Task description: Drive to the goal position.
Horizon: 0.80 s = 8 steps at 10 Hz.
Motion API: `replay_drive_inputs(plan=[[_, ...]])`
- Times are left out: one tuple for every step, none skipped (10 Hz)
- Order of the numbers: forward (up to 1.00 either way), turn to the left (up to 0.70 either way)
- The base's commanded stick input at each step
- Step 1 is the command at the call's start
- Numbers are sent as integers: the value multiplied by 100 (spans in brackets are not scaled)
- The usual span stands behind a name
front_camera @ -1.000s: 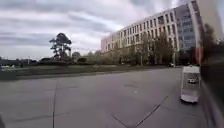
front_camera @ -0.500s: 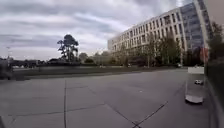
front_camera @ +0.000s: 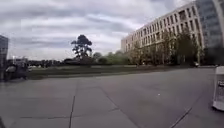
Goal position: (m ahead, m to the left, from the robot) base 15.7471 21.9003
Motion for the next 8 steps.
replay_drive_inputs(plan=[[0, 0], [0, 0], [0, 0], [0, 0], [0, 0], [0, 0], [-10, -5], [-70, -35]])
